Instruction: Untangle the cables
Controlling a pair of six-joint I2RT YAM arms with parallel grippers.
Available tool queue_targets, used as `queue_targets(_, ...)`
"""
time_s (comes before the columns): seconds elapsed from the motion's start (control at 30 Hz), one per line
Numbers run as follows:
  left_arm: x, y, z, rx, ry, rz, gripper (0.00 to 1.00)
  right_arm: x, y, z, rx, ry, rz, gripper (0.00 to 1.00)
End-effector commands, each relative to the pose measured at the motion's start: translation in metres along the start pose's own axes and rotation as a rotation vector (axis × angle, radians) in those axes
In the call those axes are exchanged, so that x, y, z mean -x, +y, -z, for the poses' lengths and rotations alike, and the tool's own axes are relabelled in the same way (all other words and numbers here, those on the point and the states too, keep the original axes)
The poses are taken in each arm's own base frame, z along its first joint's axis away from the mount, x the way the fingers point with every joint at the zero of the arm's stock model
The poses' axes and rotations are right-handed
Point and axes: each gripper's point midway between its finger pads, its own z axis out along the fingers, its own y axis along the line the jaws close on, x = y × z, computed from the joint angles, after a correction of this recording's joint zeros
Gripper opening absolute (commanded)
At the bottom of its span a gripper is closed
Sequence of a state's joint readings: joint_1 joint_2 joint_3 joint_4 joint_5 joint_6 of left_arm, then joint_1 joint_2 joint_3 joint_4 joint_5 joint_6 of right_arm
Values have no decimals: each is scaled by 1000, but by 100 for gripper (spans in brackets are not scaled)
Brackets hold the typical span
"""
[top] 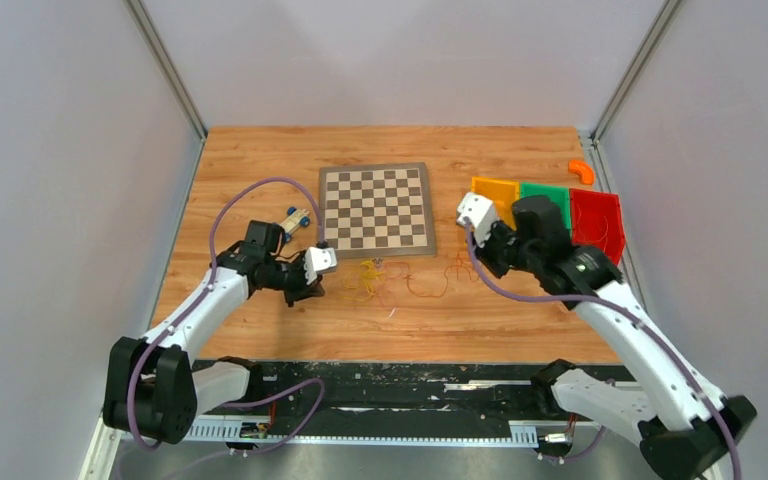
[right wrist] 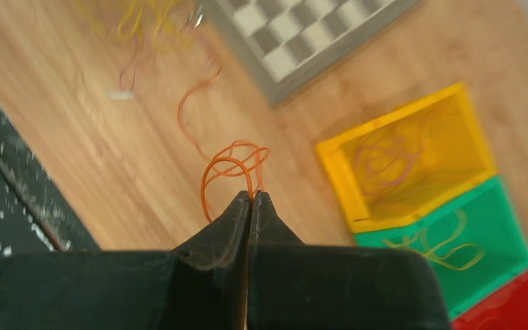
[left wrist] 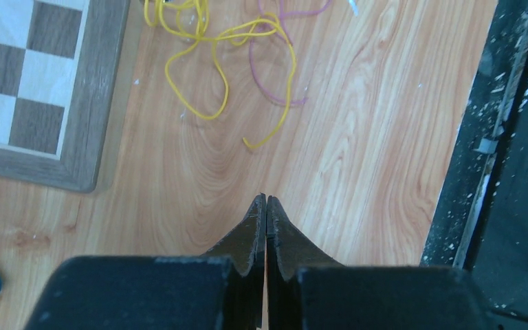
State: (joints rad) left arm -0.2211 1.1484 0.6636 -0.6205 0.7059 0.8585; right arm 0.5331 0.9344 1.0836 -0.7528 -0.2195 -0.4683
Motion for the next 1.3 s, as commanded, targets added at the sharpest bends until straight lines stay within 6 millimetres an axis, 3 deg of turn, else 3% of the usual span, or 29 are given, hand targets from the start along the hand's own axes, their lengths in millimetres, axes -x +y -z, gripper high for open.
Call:
queue_targets(0.0, 40, 11, 3, -30, -121, 9, 2, -55, 33, -30, 206, 178, 30, 0)
queue_targets(0.13, 59, 18, 0, -61, -163, 107, 7, -71, 53, -61, 349, 239, -32, 2)
queue_targets(0.33, 78, 25, -11, -70, -220, 182, 13, -67, 61, -110, 431, 243, -174, 33)
queue_targets(0.4, 79, 25, -17, -75, -224, 197, 17, -69, 64, -128, 456, 251, -218, 51)
queue_targets(0.47, 81, 24, -20, -82, -225, 212, 28, -72, 67, -144, 483, 276, -262, 63)
queue_targets(0.57, 82, 23, -24, -81, -227, 240, 58, -74, 72, -161, 517, 292, -312, 70)
queue_targets(0.63, 83, 23, -28, -79, -230, 257, 68, -76, 77, -170, 526, 286, -315, 72)
queue_targets(0.77, 87, 25, -41, -82, -222, 321, 74, -72, 92, -188, 540, 281, -289, 73)
queue_targets(0.9, 81, 30, -56, -97, -187, 472, 76, -84, 106, -203, 510, 333, -232, 84)
queue_targets(1.13, 65, 30, -66, -65, -148, 651, 77, -120, 109, -210, 443, 414, -181, 79)
queue_targets(1.17, 62, 27, -68, -70, -142, 679, 78, -124, 109, -210, 431, 419, -171, 74)
queue_targets(1.27, 56, 25, -73, -65, -128, 726, 80, -131, 109, -206, 415, 417, -161, 44)
